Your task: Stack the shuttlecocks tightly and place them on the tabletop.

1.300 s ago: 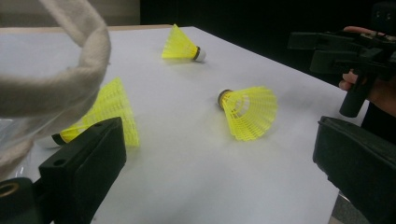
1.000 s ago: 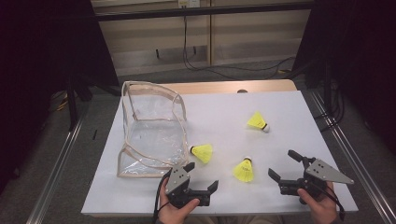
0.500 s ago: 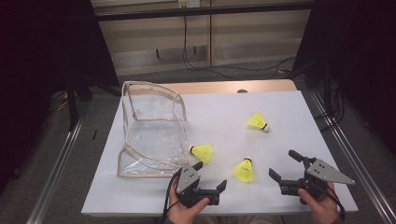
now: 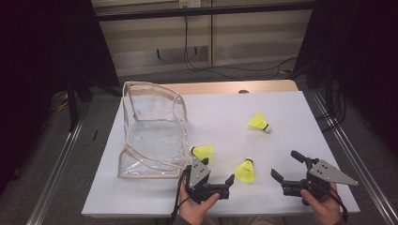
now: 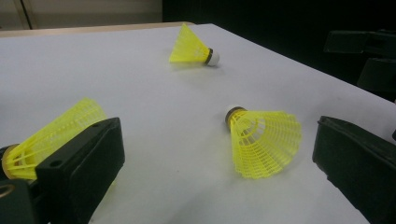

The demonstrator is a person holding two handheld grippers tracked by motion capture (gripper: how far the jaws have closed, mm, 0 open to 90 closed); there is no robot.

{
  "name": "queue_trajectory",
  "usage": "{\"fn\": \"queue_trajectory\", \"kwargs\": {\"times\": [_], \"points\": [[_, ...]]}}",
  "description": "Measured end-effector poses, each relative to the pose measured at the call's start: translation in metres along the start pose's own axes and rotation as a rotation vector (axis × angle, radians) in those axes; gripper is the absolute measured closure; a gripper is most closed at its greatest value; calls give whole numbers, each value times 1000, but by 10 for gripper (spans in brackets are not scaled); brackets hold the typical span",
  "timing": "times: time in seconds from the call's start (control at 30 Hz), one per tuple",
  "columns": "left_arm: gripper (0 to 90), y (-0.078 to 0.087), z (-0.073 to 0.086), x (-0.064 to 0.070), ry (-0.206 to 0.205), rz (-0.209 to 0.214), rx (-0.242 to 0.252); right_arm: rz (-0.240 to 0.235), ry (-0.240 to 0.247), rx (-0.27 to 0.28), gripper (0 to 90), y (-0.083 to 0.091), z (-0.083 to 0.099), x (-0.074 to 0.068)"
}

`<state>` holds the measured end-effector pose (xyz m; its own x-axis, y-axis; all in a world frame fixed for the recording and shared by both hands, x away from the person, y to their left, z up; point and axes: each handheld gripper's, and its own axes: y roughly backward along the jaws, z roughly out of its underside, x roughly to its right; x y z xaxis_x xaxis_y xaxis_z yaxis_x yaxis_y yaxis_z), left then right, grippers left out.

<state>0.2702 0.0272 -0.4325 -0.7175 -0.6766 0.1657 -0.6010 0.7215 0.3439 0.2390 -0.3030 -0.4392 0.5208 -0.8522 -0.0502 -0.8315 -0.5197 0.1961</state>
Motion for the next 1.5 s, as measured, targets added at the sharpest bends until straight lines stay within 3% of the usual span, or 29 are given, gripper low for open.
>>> {"fn": "queue_trajectory", "kwargs": {"times": [0.13,0.33,0.63,1.03,1.33,1.5], "points": [[32,-3,0,5,-13,14,-4,0,2,-1,26,0,0,0],[33,-7,-3,5,-15,-10,3,0,1,2,26,0,0,-1],[35,-16,-5,2,-6,-91,11,-3,0,1,26,0,0,0],[48,-27,-5,-2,-39,-171,0,-2,-6,-1,26,0,1,1],[66,-30,-11,-2,-29,-195,22,-7,-10,-3,27,0,1,1],[70,-35,-12,-3,-19,-195,5,-9,-12,-3,27,-1,1,1]]}}
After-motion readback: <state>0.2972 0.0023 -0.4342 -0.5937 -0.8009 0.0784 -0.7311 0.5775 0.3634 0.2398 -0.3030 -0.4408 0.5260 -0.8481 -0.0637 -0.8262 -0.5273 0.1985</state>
